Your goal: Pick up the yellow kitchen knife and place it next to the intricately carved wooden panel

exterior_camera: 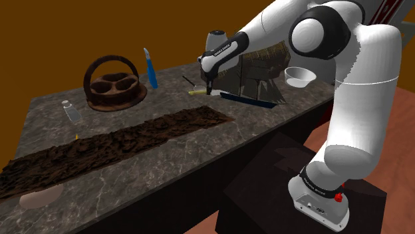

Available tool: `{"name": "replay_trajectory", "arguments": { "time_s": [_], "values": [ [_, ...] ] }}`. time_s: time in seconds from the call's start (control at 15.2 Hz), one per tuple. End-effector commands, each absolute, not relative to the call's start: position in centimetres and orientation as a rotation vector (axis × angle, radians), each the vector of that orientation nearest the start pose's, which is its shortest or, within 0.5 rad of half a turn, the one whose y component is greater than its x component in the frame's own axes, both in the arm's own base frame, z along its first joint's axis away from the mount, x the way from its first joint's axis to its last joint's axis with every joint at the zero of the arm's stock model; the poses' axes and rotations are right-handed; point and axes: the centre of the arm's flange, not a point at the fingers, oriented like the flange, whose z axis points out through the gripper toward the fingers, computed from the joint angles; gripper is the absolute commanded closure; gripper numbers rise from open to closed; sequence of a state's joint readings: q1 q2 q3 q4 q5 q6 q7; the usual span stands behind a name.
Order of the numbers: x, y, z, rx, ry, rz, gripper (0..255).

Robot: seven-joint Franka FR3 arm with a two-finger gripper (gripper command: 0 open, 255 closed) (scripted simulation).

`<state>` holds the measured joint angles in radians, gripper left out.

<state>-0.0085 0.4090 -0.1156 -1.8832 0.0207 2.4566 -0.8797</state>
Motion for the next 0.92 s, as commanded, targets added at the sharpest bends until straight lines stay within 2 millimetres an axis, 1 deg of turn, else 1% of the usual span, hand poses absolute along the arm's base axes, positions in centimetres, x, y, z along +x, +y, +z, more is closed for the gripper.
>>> {"name": "replay_trajectory", "arguments": {
  "time_s": [0.0, 0.86],
  "values": [
    [64.3, -7.5, 31.9, -3.014, -1.193, -0.214, 255],
    [64.3, -7.5, 38.8, -3.014, -1.193, -0.214, 255]
  ]
}}
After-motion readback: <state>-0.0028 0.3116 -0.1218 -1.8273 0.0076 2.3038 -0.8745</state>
